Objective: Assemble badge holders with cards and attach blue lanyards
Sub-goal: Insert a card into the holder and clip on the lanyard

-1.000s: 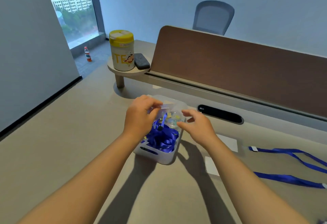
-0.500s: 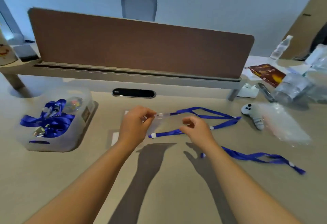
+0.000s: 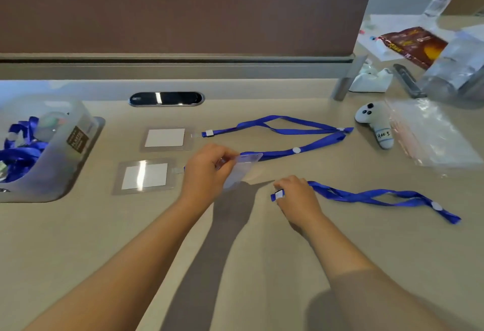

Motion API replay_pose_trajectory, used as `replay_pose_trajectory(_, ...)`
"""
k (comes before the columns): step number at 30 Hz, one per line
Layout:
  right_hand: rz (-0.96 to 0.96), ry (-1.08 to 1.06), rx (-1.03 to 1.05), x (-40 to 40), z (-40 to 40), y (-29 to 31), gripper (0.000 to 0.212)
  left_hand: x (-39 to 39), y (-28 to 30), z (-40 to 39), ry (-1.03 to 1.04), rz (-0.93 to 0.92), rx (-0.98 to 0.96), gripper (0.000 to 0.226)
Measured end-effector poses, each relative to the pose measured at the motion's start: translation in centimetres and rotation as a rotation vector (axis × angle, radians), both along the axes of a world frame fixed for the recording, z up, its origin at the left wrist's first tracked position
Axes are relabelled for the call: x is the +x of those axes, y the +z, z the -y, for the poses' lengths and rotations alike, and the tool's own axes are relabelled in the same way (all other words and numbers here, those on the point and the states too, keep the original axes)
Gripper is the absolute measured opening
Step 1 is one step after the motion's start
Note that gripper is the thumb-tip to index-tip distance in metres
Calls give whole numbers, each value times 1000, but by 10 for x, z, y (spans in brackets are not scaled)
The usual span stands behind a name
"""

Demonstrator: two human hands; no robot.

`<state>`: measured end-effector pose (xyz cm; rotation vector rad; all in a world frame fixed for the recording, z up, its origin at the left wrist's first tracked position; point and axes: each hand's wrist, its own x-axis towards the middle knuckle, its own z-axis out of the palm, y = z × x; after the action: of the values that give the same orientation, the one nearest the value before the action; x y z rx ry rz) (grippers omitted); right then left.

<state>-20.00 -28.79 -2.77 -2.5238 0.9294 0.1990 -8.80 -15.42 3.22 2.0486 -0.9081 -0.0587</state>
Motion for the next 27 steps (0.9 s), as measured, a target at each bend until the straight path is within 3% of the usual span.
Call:
replay_pose_trajectory(9, -15, 51, -213, 5, -1, 15, 23, 4, 0, 1, 42, -17, -23, 13)
replay_pose_trajectory(17, 212, -100, 84, 12, -9, 60, 25, 5, 13, -8, 93, -49, 3, 15)
replay_pose_trajectory(24, 373, -74, 219, 22, -19, 91, 17, 6, 35, -20, 145, -37, -13, 17)
replay_pose_trajectory(27, 405, -98, 327, 24, -25, 100, 27, 7, 42, -24, 155, -25, -25, 15)
